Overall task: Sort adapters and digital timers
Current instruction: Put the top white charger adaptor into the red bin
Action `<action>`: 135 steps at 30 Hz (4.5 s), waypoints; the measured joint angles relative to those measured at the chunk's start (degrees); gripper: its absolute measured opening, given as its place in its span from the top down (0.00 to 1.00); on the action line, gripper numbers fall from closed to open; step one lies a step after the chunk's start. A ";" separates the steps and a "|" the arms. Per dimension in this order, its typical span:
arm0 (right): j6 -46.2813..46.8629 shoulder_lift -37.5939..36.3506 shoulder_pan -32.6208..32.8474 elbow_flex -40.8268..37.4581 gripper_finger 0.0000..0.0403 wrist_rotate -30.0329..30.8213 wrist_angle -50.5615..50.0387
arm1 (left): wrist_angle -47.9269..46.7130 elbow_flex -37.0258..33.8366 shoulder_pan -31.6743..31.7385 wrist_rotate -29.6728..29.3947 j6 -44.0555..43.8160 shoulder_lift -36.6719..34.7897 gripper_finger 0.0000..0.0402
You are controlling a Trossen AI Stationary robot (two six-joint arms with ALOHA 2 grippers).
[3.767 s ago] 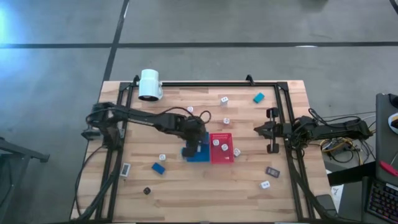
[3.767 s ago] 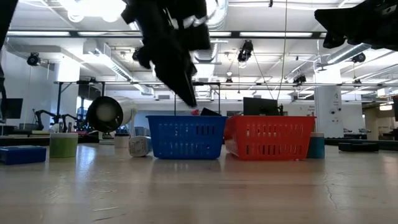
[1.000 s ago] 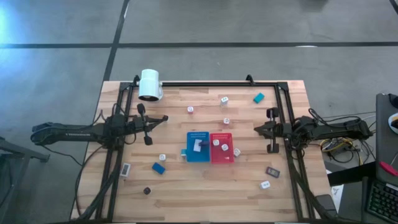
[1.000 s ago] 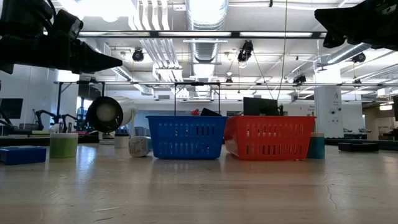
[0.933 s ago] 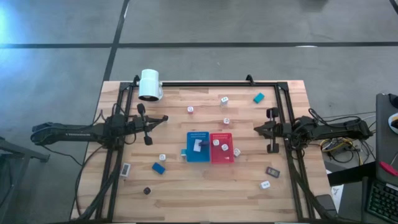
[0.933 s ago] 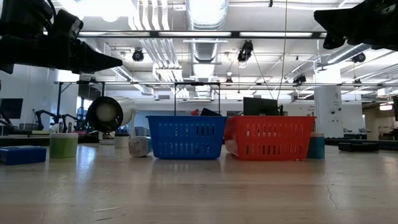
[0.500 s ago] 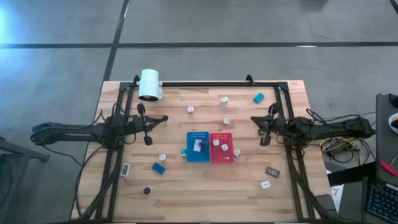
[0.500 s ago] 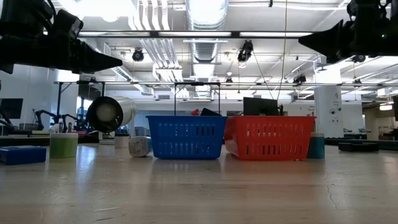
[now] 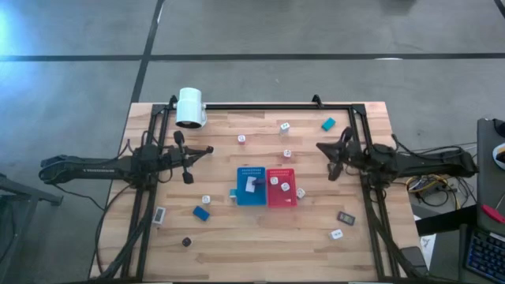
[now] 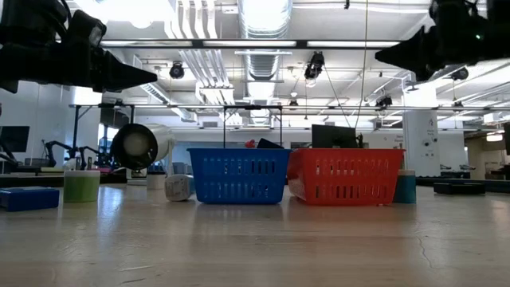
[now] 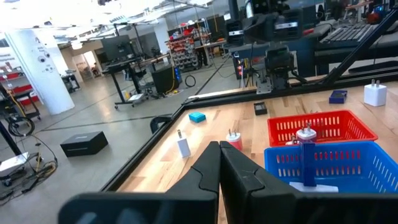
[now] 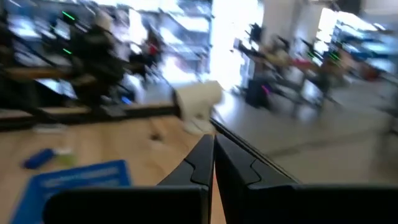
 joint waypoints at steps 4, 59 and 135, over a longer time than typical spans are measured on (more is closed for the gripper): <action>0.17 5.05 -5.89 8.79 0.98 1.08 -12.80 | -0.01 0.06 0.00 0.05 0.07 0.00 0.98; -44.56 99.07 -34.61 89.57 0.32 -27.63 -76.09 | -0.03 -0.47 0.00 6.93 -7.41 0.07 0.98; -2.47 15.79 -13.54 5.54 0.76 -44.05 13.41 | -5.99 5.08 0.02 0.01 -2.86 0.55 0.98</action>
